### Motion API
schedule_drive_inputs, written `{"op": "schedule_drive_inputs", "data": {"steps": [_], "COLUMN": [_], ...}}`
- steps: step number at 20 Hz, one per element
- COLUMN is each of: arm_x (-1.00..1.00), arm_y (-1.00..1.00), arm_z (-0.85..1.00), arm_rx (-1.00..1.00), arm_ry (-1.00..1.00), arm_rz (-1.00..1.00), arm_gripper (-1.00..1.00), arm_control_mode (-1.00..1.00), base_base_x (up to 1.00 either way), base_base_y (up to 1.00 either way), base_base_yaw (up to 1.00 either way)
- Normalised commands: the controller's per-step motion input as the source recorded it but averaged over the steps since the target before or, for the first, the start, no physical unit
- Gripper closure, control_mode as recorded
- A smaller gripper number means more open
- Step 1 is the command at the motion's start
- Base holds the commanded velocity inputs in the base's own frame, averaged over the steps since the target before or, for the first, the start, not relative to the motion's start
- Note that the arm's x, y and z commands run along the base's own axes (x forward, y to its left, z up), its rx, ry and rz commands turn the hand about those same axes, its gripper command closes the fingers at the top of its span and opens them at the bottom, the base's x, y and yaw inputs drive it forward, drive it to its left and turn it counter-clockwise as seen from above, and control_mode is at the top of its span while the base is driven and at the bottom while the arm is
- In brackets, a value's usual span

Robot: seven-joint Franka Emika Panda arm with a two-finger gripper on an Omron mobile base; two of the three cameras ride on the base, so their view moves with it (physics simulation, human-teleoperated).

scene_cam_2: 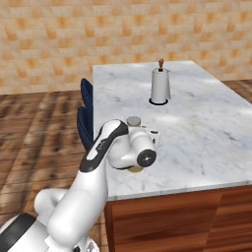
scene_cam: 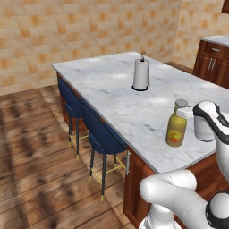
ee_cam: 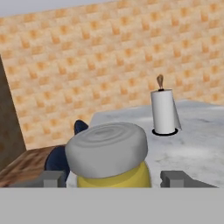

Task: Move the drinks to the dining counter.

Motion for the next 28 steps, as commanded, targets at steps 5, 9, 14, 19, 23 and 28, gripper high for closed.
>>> {"op": "schedule_drive_inputs", "data": {"steps": [5,9,14,19,23,28], "arm_x": [0.19,0.18,0.15,0.09,0.08,0.00], "arm_y": [0.00,0.00,0.00,0.00,0.07,0.00], "arm_z": [-0.29,-0.35,-0.32,-0.29,-0.28,-0.06], "arm_rx": [0.00,0.00,0.00,0.00,0.00,0.00], "arm_ry": [0.00,0.00,0.00,0.00,0.00,0.00], "arm_rz": [0.00,0.00,0.00,0.00,0.00,0.00], "arm_gripper": [1.00,1.00,1.00,1.00,-1.00,-1.00], "arm_control_mode": [-1.00,-1.00,-1.00,-1.00,-1.00,-1.00], "base_base_x": [0.00,0.00,0.00,0.00,0.00,0.00], "base_base_y": [0.00,0.00,0.00,0.00,0.00,0.00], "base_base_yaw": [0.00,0.00,0.00,0.00,0.00,0.00]}}
